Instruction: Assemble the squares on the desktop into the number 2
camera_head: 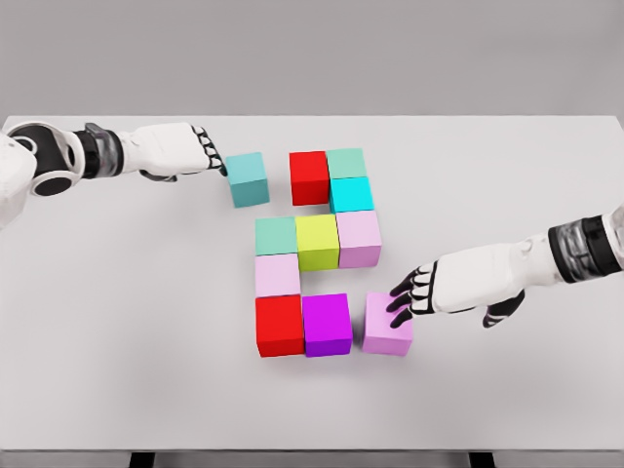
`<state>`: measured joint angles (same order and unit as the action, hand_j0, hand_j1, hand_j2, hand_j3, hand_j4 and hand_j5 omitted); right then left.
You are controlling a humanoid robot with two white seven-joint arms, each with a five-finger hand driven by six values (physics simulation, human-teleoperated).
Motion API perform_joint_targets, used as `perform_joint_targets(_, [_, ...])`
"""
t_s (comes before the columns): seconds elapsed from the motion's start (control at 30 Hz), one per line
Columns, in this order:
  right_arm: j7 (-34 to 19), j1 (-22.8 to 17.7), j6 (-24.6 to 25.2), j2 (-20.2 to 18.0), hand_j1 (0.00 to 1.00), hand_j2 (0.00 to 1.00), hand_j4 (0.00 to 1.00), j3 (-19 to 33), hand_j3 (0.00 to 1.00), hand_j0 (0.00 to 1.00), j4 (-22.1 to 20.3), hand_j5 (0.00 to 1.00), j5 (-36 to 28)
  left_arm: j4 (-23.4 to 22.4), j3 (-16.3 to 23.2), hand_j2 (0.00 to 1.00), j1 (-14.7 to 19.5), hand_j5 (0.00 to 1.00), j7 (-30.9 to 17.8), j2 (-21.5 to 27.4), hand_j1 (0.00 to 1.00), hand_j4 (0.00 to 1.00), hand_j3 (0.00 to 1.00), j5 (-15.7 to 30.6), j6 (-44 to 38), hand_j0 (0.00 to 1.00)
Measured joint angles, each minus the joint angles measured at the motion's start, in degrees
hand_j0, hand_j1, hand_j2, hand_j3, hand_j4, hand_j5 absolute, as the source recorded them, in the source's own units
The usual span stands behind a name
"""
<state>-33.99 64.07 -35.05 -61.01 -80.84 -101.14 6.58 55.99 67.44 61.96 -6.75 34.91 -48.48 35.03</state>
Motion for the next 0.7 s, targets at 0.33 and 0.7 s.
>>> perform_joint_targets(0.33, [0.0,0.0,-0.1,-0.5,1.00,1.00,1.00,1.5,1.00,1.00,0.0,1.00,0.3,-0.5,-0.2,0.80,0.4,0.80,0.0,-0.4,0.80,0.80,0.80,0.0,0.0,0.80])
perform_joint_targets(0.7, [0.2,0.1,-0.1,-3.3,1.00,1.00,1.00,3.8,1.00,1.00,3.0,1.00,-0.4,-2.0,-0.2,0.81,0.9,0.81,0.0,-1.9,0.81,0.81,0.81,0.0,0.0,0.81])
